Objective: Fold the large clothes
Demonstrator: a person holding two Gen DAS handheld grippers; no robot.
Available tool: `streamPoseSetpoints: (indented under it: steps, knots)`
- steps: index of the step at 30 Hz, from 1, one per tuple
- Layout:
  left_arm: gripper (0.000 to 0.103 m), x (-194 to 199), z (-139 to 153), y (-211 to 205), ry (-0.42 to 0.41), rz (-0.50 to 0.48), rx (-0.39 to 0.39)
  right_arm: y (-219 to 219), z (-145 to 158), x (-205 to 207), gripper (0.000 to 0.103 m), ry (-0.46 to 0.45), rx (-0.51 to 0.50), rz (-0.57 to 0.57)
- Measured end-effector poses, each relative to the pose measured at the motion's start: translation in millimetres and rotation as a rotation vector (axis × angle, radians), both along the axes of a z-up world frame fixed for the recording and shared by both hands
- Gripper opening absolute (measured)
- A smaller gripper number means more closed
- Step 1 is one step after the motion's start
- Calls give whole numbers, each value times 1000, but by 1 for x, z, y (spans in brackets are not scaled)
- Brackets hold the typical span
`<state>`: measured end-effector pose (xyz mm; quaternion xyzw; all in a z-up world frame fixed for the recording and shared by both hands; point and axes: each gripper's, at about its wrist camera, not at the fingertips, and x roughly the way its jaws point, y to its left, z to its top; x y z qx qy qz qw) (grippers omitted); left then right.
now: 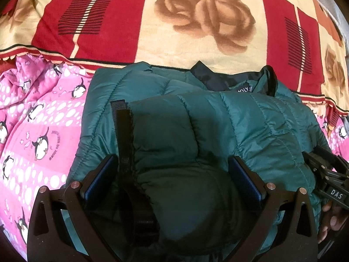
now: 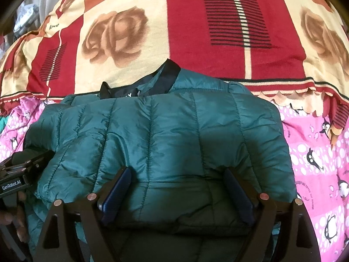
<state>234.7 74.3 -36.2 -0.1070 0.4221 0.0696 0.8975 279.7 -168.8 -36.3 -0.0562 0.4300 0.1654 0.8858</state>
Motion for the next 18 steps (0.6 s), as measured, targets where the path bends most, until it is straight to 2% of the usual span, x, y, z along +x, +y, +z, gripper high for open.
streamPoseSetpoints:
  steps: [10, 14, 18]
  knots:
    - [102, -3, 7, 3, -14, -9, -23, -2, 4, 0, 87, -5, 12, -4]
    - [102, -17, 20, 9, -29, 13, -49, -14, 27, -9, 87, -65, 42, -57]
    - [102, -45, 36, 16, -58, 32, -83, -34, 57, -36, 87, -134, 37, -73]
